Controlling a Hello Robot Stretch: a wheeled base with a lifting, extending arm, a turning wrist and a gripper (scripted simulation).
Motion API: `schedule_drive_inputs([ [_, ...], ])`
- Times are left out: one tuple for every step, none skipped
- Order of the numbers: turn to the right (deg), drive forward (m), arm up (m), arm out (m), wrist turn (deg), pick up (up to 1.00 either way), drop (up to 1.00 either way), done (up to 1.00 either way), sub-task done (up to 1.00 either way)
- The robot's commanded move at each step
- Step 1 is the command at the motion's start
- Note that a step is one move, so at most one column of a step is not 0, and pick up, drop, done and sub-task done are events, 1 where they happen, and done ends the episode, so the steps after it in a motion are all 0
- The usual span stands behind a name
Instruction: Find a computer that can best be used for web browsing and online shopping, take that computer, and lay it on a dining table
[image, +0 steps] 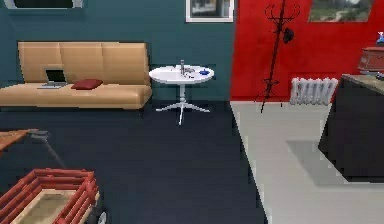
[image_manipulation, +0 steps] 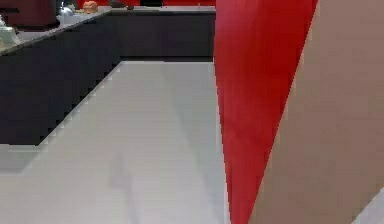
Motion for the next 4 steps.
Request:
schedule_drive_inputs([
  [0.0,1.00,0.00,0.00,0.0,0.00,0.00,0.00,0.00],
  [-6.0,0.00,0.00,0.00,0.0,0.00,0.00,0.00,0.00],
  [0.0,0.35,0.00,0.00,0.0,0.00,0.00,0.00,0.00],
  [-42.0,0.00,0.00,0.00,0.0,0.00,0.00,0.00,0.00],
])
